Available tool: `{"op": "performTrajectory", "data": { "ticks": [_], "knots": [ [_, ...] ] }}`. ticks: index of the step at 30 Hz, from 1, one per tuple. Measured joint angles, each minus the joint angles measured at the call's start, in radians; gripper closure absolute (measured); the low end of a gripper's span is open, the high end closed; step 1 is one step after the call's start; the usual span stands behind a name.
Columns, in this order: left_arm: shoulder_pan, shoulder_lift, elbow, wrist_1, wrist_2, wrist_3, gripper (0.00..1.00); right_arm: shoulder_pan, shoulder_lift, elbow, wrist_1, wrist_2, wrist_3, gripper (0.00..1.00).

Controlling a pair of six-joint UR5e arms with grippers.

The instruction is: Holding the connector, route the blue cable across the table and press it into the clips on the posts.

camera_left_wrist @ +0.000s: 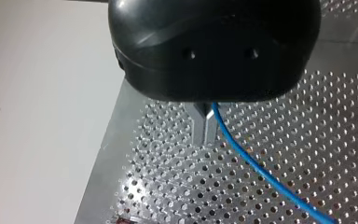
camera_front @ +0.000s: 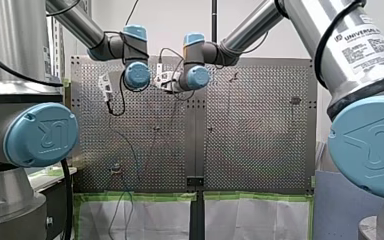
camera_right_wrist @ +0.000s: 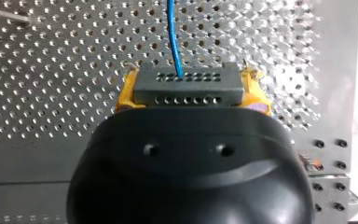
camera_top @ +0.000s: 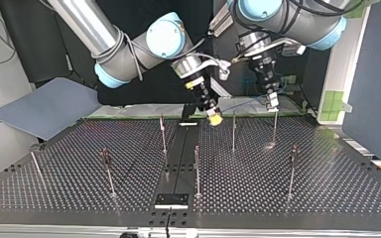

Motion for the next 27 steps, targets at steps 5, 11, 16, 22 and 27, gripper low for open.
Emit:
{"op": "performTrajectory", "data": {
  "ticks": [5,11,16,22,27],
  "knots": [
    [0.039,0.002,0.009,-0.038,0.038,0.029,1.0,0.001,0.014,-0.044,0.03,-0.005,0.002,1.0],
    [0.089,0.002,0.011,-0.042,0.087,0.037,1.0,0.002,0.03,-0.097,0.059,-0.01,0.004,1.0],
    [0.129,0.002,0.029,-0.037,0.127,0.035,1.0,0.005,0.045,-0.137,0.084,-0.012,0.004,1.0],
    [0.178,-0.002,0.068,-0.046,0.177,0.028,1.0,0.007,0.056,-0.185,0.096,-0.018,0.005,1.0],
    [0.216,-0.022,0.099,-0.056,0.214,0.026,1.0,0.004,0.074,-0.229,0.113,-0.024,0.006,1.0]
  ]
}}
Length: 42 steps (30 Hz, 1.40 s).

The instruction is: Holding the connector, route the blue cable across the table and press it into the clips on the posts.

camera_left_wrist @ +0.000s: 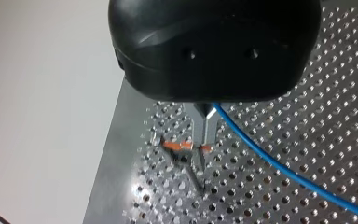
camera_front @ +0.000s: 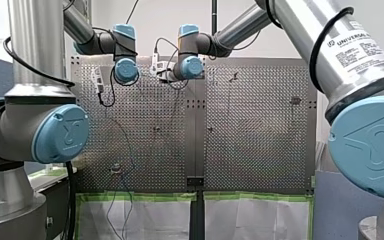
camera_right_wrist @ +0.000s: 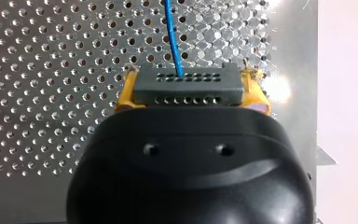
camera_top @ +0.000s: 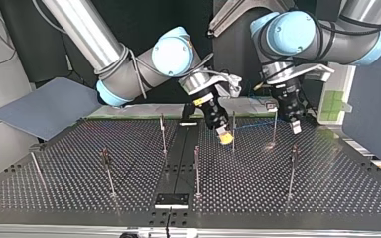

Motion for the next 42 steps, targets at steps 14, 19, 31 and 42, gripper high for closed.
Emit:
{"op": "performTrajectory", "data": {
  "ticks": [14,19,31,42],
  "knots": [
    [0.102,-0.02,0.053,-0.004,0.082,-0.009,1.0,-0.004,0.087,-0.117,0.032,-0.031,0.009,1.0],
    [0.119,-0.02,0.055,0.002,0.12,-0.012,1.0,-0.004,0.094,-0.157,0.033,-0.035,0.01,1.0],
    [0.149,-0.055,0.063,0.012,0.179,-0.014,1.0,-0.003,0.114,-0.222,0.038,-0.04,0.012,1.0],
    [0.18,-0.067,0.065,0.045,0.213,-0.018,1.0,-0.004,0.138,-0.23,0.041,-0.039,0.012,1.0]
  ]
}}
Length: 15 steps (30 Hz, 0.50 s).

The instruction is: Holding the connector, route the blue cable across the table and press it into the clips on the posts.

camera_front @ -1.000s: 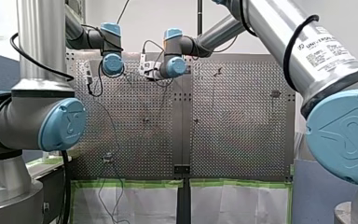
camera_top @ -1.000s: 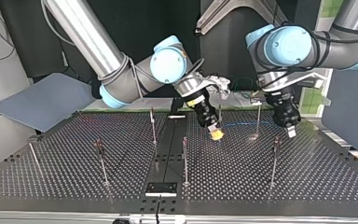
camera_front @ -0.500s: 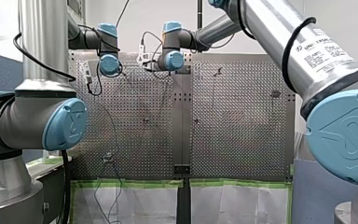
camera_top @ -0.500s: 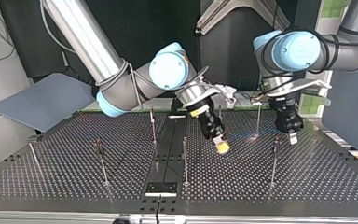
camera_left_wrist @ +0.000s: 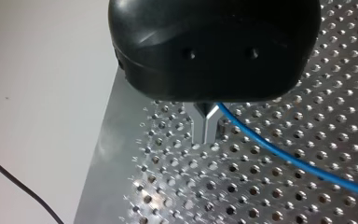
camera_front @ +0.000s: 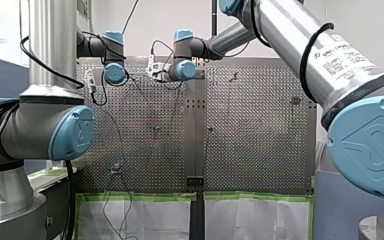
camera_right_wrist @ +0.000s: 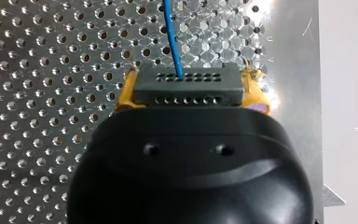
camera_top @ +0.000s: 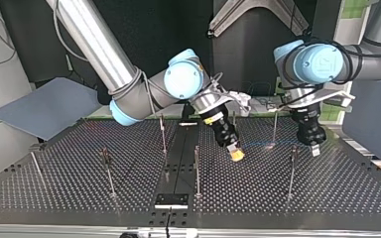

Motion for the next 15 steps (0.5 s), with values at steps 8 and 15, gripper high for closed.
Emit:
{"op": "performTrajectory", "data": {
  "ticks": [8,15],
  "knots": [
    [0.026,-0.018,0.005,0.031,0.066,-0.031,1.0,-0.002,0.003,-0.014,0.0,0.0,0.0,1.0],
    [0.055,-0.052,0.024,0.065,0.1,-0.049,1.0,-0.008,0.006,-0.015,-0.001,0.0,0.0,1.0]
  ]
}}
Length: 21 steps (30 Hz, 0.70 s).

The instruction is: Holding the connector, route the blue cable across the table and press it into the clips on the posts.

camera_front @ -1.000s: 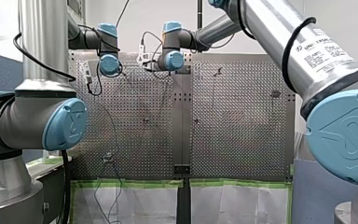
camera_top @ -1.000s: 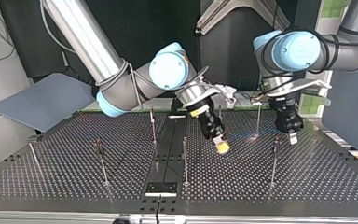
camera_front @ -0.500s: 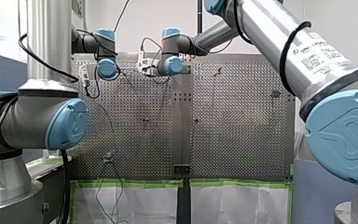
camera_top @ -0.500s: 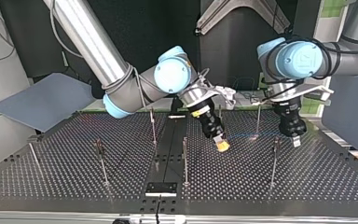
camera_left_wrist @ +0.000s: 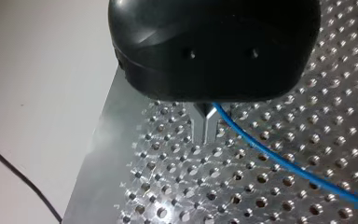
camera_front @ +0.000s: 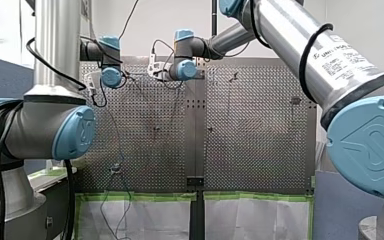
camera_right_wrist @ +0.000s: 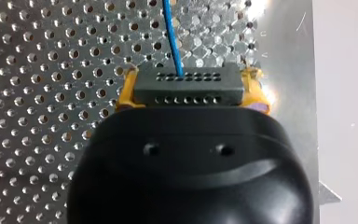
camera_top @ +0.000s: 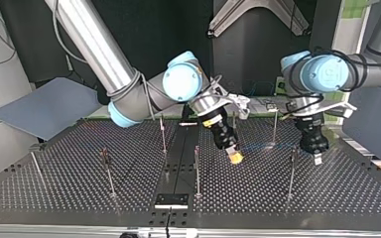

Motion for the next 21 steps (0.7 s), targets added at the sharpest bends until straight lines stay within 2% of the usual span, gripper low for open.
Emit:
{"op": "performTrajectory", "data": {
  "ticks": [4,11,17,21],
  "knots": [
    [0.007,-0.007,0.007,0.011,0.017,-0.009,1.0,-0.008,0.002,-0.002,-0.002,0.0,0.0,1.0],
    [0.053,-0.057,0.026,0.038,0.071,-0.036,1.0,-0.026,0.004,-0.008,-0.003,0.0,-0.002,1.0],
    [0.093,-0.07,0.03,0.064,0.119,-0.064,1.0,-0.031,0.006,-0.009,-0.004,0.0,-0.007,1.0],
    [0.106,-0.071,0.03,0.093,0.149,-0.093,1.0,-0.032,0.006,-0.009,-0.003,0.0,-0.012,1.0]
  ]
}}
